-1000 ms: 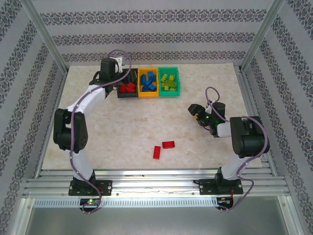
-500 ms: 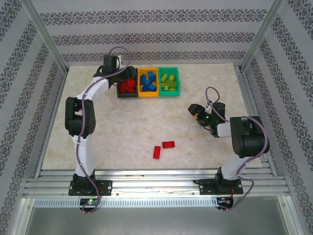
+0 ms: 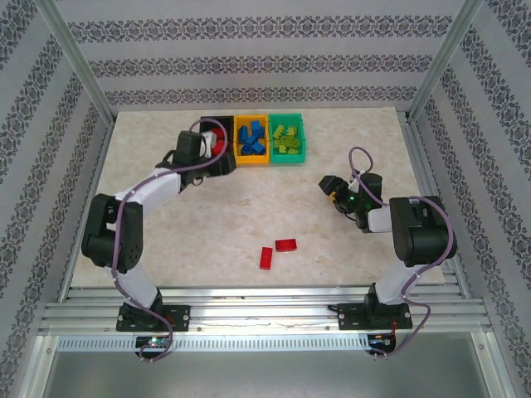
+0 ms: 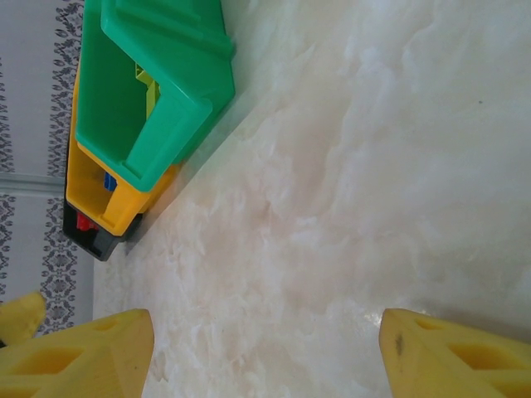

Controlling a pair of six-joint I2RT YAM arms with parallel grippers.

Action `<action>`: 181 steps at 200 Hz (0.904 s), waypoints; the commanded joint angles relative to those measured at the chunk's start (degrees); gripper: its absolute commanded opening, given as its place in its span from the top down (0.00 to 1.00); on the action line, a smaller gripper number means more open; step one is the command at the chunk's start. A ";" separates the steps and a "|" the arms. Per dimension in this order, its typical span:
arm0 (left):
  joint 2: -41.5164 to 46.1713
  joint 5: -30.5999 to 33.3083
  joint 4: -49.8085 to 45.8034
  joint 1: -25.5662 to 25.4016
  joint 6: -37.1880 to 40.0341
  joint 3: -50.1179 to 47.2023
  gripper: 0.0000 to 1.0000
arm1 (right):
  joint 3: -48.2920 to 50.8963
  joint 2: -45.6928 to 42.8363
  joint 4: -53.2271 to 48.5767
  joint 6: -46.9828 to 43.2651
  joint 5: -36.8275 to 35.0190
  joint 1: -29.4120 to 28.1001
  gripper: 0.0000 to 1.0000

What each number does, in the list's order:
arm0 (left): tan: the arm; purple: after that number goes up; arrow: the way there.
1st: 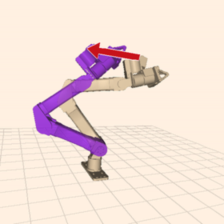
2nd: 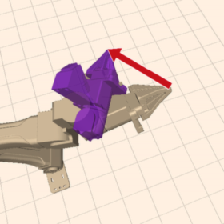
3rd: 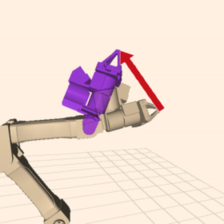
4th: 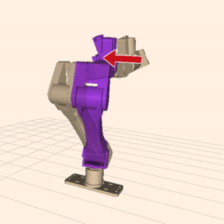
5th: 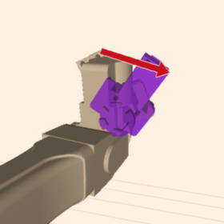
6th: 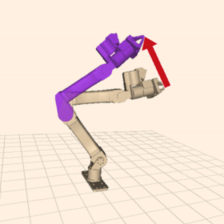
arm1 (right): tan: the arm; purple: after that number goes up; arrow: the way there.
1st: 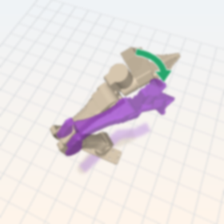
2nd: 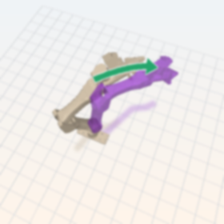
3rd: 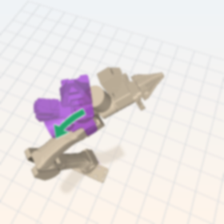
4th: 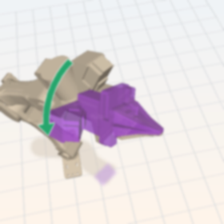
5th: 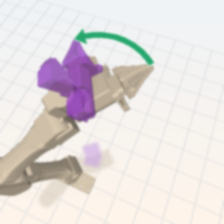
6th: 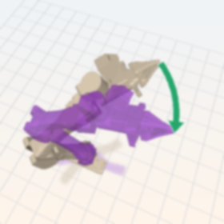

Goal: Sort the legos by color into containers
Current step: Pick up the lego from the middle-left of the table.

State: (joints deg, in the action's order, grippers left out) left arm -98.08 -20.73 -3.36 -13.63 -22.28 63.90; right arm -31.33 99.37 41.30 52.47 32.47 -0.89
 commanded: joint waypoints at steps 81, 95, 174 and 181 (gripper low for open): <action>6.97 -0.56 5.48 -19.97 6.01 -14.06 0.26 | -0.42 2.05 1.07 0.87 1.21 -1.49 0.26; 5.65 0.22 4.04 -22.96 8.01 -12.48 0.25 | -0.40 2.13 1.07 0.89 1.28 -1.50 0.26; -5.16 5.00 -15.44 -32.96 22.81 3.69 0.27 | -0.49 2.36 1.11 0.90 1.37 -1.48 0.26; -5.97 4.82 -16.93 -33.40 23.21 4.81 0.27 | -0.49 2.34 1.07 0.95 1.37 -1.45 0.26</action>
State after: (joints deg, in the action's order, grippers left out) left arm -101.65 -17.32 -10.85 -45.45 -4.71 64.97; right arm -31.33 100.03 42.89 52.84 32.49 -1.37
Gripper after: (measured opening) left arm 0.737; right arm 0.741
